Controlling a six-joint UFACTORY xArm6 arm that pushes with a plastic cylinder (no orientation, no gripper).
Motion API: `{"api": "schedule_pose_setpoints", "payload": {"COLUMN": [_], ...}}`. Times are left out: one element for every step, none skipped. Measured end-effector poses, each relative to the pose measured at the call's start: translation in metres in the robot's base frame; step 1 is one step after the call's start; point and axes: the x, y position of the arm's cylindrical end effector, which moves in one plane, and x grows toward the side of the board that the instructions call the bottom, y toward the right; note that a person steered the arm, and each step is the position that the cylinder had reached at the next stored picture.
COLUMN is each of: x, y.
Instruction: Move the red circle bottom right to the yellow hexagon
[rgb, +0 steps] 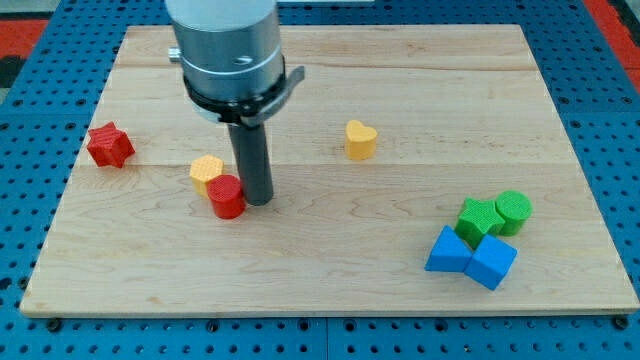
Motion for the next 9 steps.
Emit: {"api": "schedule_pose_setpoints", "payload": {"x": [-0.02,-0.038,-0.052,-0.039,0.009,0.031,0.051,0.065,0.073], "y": [-0.035,-0.079,-0.122,-0.072,-0.019,-0.022,0.031,0.042,-0.019]}}
